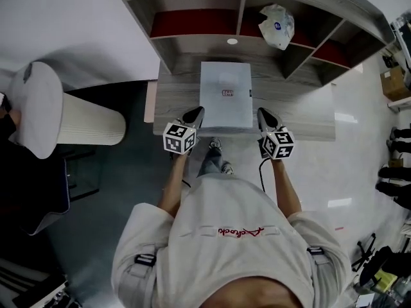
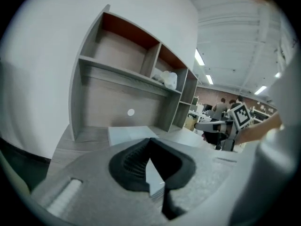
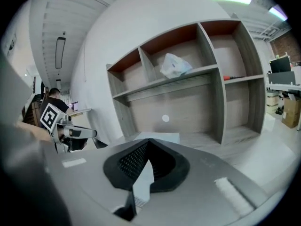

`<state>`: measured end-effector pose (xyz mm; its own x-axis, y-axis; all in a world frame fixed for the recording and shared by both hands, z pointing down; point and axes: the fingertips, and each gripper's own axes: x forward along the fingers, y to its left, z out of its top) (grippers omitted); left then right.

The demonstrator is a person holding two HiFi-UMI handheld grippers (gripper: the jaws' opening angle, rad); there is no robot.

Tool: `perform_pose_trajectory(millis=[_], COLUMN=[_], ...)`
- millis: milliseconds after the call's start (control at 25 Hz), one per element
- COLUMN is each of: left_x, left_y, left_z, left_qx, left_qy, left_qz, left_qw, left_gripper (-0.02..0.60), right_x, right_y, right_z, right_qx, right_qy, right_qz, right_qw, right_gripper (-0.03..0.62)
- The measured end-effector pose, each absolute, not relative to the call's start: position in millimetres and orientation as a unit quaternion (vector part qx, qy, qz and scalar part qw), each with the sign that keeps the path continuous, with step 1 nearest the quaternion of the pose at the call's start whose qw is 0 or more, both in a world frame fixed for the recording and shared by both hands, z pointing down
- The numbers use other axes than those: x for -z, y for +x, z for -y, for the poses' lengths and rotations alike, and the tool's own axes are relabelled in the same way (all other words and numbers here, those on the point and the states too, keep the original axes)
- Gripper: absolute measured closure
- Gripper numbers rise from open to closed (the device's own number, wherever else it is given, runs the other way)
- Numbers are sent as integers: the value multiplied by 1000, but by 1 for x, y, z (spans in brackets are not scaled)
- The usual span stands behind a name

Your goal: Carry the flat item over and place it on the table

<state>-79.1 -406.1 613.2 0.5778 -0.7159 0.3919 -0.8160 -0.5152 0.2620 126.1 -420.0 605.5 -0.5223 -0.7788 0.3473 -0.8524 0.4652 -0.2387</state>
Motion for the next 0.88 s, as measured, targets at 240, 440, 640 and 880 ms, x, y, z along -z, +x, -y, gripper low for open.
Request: perform_pose_trajectory(millis=[240, 440, 640, 880], left_x=[-568, -546, -541, -537], left_y=[-75, -73, -67, -57], left_z=[378, 363, 359, 354], left_qx=[-83, -62, -57, -46], left_qy=[866, 863, 861, 861], left_qz=[460, 476, 483, 484], left_qw=[177, 158, 147, 147], left_gripper=[581, 581, 581, 581], right_x=[-555, -540, -534, -527], right_y=[139, 160, 173, 180], right_z=[391, 372, 361, 353], right_qx=[-149, -133, -128, -124], right_qy=[494, 511, 525, 527], right_qz=[855, 848, 841, 840], right_qw=[57, 48, 40, 31], right_gripper=[589, 591, 591, 591])
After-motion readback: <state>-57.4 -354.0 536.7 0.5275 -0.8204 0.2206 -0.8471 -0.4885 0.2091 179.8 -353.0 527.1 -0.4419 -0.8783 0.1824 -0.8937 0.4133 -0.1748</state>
